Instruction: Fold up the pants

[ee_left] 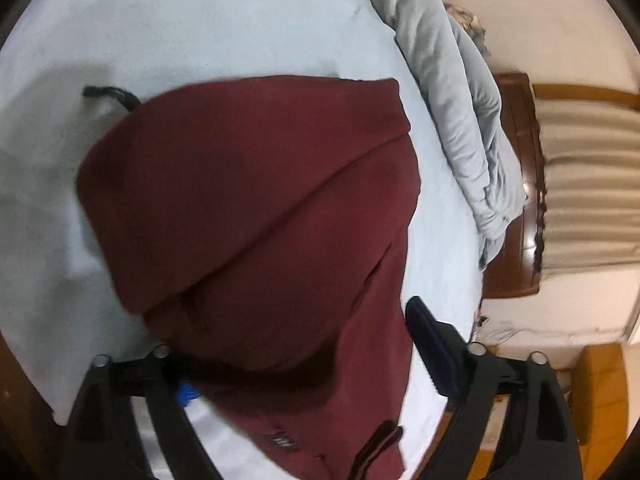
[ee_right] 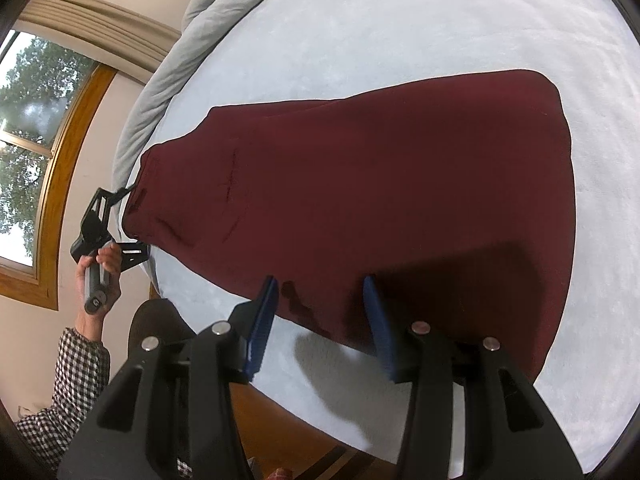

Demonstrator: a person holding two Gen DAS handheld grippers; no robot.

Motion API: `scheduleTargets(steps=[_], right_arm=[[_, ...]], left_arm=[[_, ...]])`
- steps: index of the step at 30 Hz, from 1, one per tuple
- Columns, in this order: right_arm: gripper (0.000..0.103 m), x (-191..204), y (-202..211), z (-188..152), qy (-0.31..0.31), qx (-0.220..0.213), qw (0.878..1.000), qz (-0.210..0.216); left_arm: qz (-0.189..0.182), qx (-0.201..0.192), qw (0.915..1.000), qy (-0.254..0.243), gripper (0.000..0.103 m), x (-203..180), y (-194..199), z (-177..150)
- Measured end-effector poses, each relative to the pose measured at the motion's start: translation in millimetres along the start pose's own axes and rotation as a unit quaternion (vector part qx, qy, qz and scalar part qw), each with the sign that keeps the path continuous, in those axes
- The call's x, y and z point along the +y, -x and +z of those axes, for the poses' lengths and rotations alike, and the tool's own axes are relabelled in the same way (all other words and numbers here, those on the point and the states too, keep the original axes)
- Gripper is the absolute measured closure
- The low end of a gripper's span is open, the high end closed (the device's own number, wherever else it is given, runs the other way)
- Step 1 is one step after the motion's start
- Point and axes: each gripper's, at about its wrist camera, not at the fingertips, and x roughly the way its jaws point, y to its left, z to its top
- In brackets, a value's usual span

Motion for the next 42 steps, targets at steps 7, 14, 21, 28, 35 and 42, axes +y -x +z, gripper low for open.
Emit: scheduleTargets(steps=[7,14,21,28,35,42], right_arm=[[0.057,-2,-2,1,-0.003,-0.001,1.000,0.004],[0.056,-5,-1,1,-0.003,-0.001,1.000,0.008],[0.056,-7,0,2,-0.002,0.000,1.000,0.009],[0.056,-9,1,3,-0.001,0.002,1.000,0.012],[0.056,-12,3,4,-0.004,0.002,1.000,0.019],[0.054,-14,9,3,-0.010,-0.002,1.000,0.027]], left_arm=[[0.035,-0.010,0.9979,-0.054,0.069,-18,12,-9],[0.000,-0.021,0.9955,-0.092,0.074,-44,31,-30],[0.034,-0.003,0.9958,-0.085,0.045,-39,-5,-15],[0.044,-0.010,0.9968,-0.066,0.078,-30,-7,-15],[0.034,-0.026,0.9960,-0.078,0.080,-39,3,-22],[0.026,-0.054,0.9844,-0.165,0.080,-75,18,-44]])
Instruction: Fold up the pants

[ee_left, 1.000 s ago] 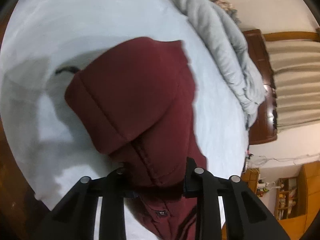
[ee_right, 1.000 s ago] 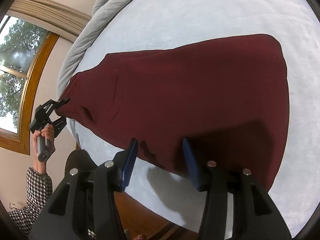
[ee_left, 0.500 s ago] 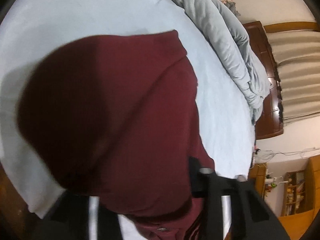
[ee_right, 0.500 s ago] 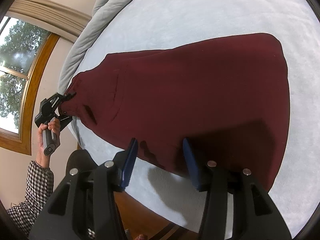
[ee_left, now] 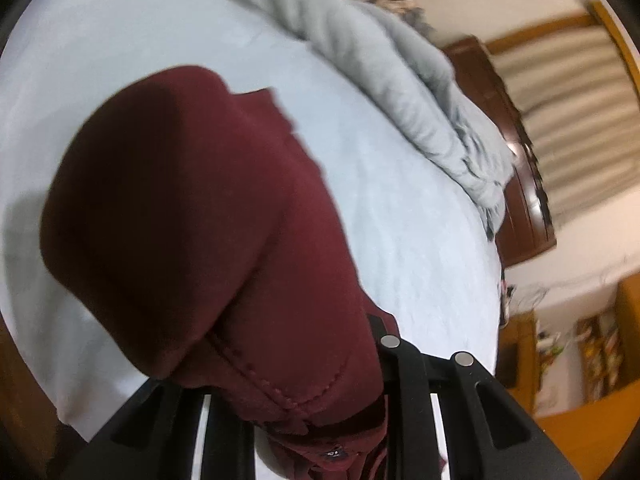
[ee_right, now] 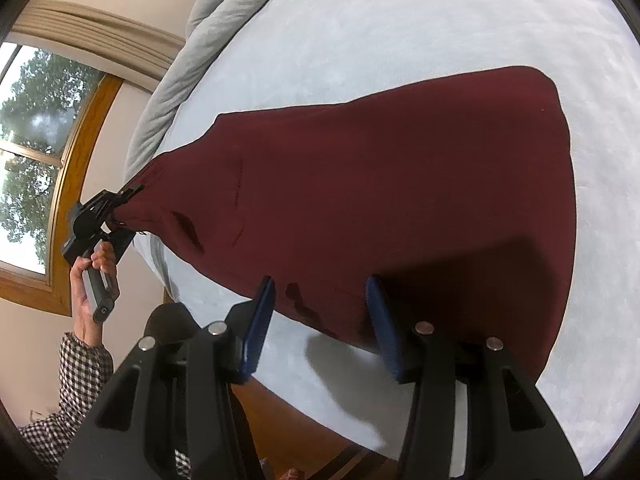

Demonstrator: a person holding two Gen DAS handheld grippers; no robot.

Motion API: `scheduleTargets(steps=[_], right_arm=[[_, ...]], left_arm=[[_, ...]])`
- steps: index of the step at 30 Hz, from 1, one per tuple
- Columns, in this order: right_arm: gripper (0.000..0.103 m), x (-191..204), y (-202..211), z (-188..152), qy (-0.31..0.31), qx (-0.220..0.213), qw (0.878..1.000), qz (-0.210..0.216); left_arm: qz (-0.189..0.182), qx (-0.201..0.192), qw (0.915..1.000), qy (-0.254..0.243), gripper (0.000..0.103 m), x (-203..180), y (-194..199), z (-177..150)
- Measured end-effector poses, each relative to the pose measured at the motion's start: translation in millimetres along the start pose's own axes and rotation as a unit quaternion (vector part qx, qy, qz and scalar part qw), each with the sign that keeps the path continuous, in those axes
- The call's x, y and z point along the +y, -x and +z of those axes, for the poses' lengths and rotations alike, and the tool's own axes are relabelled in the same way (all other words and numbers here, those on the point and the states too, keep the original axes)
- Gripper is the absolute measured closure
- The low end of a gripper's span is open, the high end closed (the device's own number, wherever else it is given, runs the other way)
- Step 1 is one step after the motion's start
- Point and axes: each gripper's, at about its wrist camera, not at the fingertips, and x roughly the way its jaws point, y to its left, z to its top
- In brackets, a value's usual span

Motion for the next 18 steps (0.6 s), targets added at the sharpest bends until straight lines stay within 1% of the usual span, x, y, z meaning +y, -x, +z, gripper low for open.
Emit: scheduleTargets(steps=[3,5,8,10,11,13,15,17,18], right_arm=[[0.049,2,9,-2,0.005,-0.008,1.000,-0.001],[0.049,3,15,-4,0.007,-0.014,1.000,-0.002],[0.049,2,25,-7,0.004,-0.024,1.000,0.001],[0.049,0,30,-7,0.001,-0.030,1.000,0.002],[0.049,-1,32,-7,-0.001,-0.034,0.999,0.001],[0.049,-4,36,-7,-0.007,-0.039,0.999,0.001],[0.049,-8,39,-8,-0.014,-0.041,0.999,0.002],[0.049,-12,40,-10,-0.018,-0.042,0.999,0.003],[0.049,-14,40,-10,-0.019,-0.042,0.999,0.003]], left_arm=[[-0.002,-0.013,0.9984,-0.055,0.080,-25,9,-12],[-0.003,-0.020,0.9960,-0.087,0.080,-40,14,-20],[-0.005,-0.027,0.9880,-0.152,0.080,-69,22,-39],[-0.009,-0.025,0.9807,-0.194,0.081,-87,26,-55],[-0.012,-0.023,0.9758,-0.217,0.081,-98,28,-66],[-0.007,-0.022,0.9657,-0.259,0.081,-116,28,-82],[-0.007,-0.018,0.9515,-0.307,0.081,-135,28,-102],[-0.010,-0.008,0.9404,-0.340,0.081,-148,25,-120],[-0.007,-0.002,0.9302,-0.367,0.081,-158,22,-132]])
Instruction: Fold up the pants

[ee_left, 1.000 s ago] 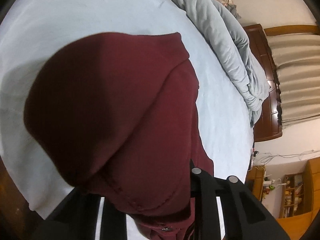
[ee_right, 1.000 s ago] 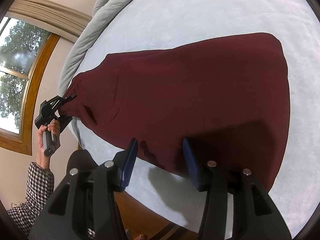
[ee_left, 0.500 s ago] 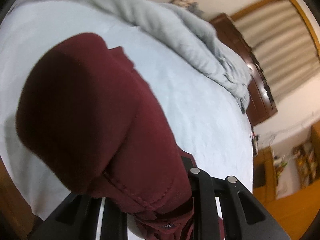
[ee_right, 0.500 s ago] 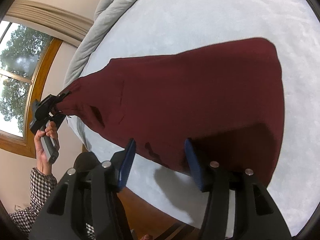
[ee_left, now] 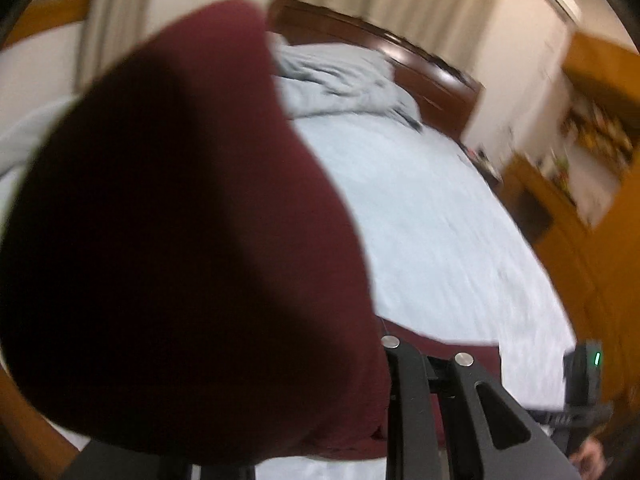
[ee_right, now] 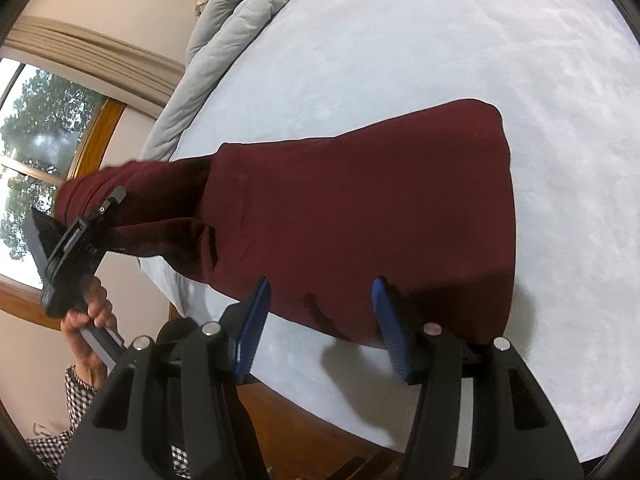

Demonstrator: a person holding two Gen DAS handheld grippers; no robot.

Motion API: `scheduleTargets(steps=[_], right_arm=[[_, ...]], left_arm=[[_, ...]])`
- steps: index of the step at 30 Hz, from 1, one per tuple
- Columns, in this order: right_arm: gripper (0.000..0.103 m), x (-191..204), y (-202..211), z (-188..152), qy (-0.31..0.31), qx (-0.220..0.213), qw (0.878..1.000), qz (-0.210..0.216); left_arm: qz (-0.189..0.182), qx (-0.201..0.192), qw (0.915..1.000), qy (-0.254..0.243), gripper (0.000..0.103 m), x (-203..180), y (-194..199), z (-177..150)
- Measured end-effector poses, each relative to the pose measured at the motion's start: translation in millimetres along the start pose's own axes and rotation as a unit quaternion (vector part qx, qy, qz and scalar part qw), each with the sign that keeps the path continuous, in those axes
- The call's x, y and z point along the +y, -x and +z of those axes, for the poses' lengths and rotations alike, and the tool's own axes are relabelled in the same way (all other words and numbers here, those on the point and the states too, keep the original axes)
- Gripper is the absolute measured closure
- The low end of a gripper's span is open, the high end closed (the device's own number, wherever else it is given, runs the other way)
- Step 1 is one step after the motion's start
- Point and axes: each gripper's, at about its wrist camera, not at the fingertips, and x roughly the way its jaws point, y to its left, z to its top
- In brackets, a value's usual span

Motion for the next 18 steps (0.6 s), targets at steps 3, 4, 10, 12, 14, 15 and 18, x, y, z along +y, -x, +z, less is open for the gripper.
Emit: scheduleTargets(steps=[3,4,10,12,14,15,18], right_arm=[[0.049,-3,0,-1,-0.006,-0.002,1.000,0.003],[0.049,-5,1,-2,-0.007,-0.002,1.000,0.003],[0.048,-18,8,-4,-0.019,-0.008,1.000,0.003],[0.048,-23,9,-4,-0.024,-0.009,1.000,0.005],[0.046,-26,10,-5,-0.026,-0.009,1.000,0.002],[0.045,-26,10,-5,-0.026,-0.008,1.000,0.002],[0.040,-27,11,-4,-0.029,-0.008,1.000,0.001]], left_arm=[[-0.007,0.019,0.9988,-0.045,0.081,-30,-9,-7],[-0.012,0.028,0.9979,-0.058,0.081,-40,-13,-11],[-0.040,0.076,0.9890,-0.121,0.081,-80,-30,-39],[-0.048,0.102,0.9837,-0.140,0.080,-92,-39,-53],[-0.046,0.129,0.9773,-0.162,0.078,-101,-48,-68],[-0.042,0.137,0.9744,-0.173,0.078,-104,-52,-72],[-0.033,0.133,0.9719,-0.192,0.077,-112,-48,-87]])
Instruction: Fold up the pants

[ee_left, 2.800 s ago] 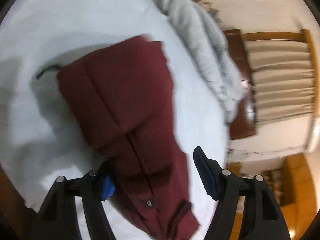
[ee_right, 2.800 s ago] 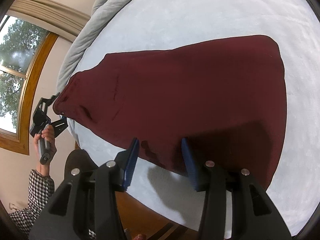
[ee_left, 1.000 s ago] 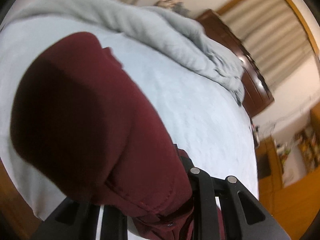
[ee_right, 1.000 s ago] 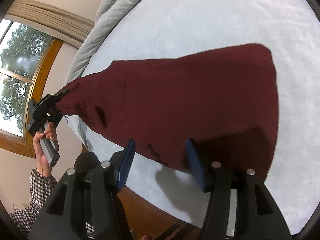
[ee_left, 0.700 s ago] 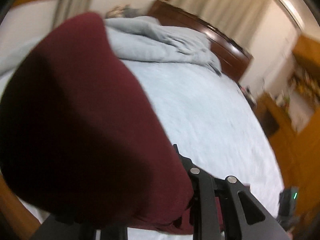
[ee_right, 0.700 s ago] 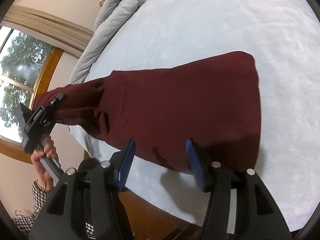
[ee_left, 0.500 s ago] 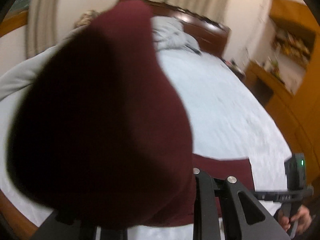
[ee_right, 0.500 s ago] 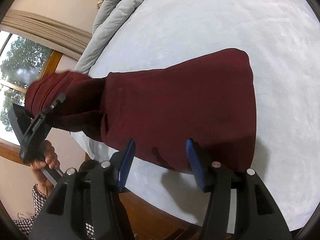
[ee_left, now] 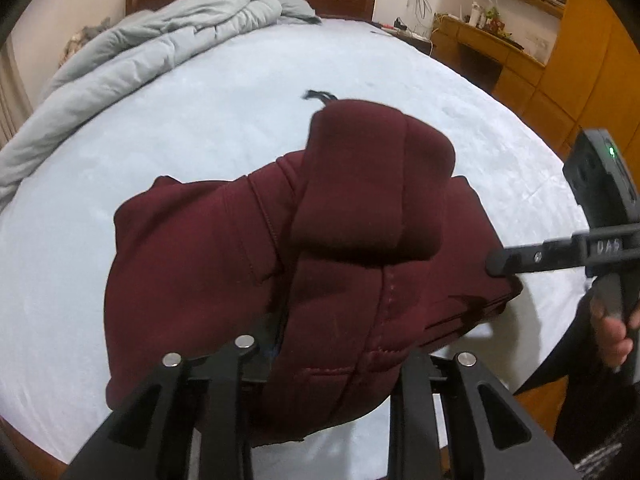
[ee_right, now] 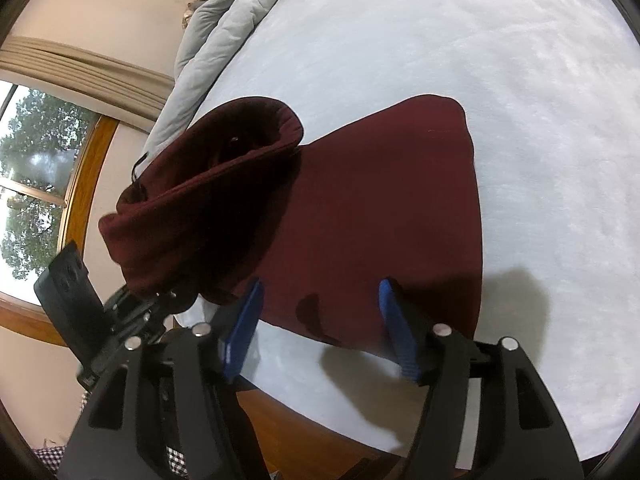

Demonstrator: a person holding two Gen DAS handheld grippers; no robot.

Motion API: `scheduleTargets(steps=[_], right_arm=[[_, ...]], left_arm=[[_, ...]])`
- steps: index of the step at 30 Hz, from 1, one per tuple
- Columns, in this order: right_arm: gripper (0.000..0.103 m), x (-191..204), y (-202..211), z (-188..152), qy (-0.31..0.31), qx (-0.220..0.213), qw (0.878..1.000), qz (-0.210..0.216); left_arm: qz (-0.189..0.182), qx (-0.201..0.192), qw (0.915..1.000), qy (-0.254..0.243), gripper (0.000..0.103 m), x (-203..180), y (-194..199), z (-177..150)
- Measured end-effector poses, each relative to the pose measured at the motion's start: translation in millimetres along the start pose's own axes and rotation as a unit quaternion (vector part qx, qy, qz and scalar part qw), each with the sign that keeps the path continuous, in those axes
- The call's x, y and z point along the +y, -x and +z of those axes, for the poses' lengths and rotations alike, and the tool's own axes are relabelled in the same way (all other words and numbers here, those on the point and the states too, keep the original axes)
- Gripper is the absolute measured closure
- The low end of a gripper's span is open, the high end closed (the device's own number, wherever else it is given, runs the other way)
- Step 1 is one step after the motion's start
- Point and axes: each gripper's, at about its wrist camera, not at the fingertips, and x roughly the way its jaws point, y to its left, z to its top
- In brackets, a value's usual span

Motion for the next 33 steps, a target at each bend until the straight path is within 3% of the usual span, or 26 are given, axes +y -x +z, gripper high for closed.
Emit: scheduleTargets(steps=[7,9,10,11,12,16,18,23,27,33], right_arm=[[0.027,5,-1,6,-0.001,0.002,1.000,-0.002],[0.026,7,-1,8,-0.002,0.003,1.000,0.001],[0.026,8,-2,9,0.000,0.003,1.000,0.001],[0.026,10,-3,10,0.002,0.004,1.000,-0.001],[0.026,10,-3,10,0.002,0.006,1.000,-0.002],[0.026,14,-4,11,0.000,0.010,1.000,0.001],[0.021,18,-3,13,-0.002,0.012,1.000,0.009],[0.012,27,-11,21,-0.011,0.030,0.999,0.035],[0.012,29,-34,26,-0.025,0.062,0.997,0.033],[0.010,33,-54,30,-0.033,0.081,0.996,0.031]], left_arm=[[0.003,-0.008,0.9995,0.031,0.067,18,22,3],[0.001,0.003,0.9993,0.037,0.037,16,16,2],[-0.012,-0.009,0.9989,0.044,0.005,18,21,0],[-0.029,-0.041,0.9973,0.053,0.004,15,30,-2],[-0.038,-0.049,0.9968,0.050,0.004,11,34,-3],[-0.056,-0.030,0.9961,0.061,0.004,3,33,-2],[-0.064,-0.033,0.9938,0.084,0.004,11,38,-2],[-0.037,-0.040,0.9871,0.150,0.004,57,53,-6],[-0.018,-0.027,0.9823,0.185,0.004,81,53,-10],[-0.027,-0.010,0.9765,0.214,0.004,97,47,-17]])
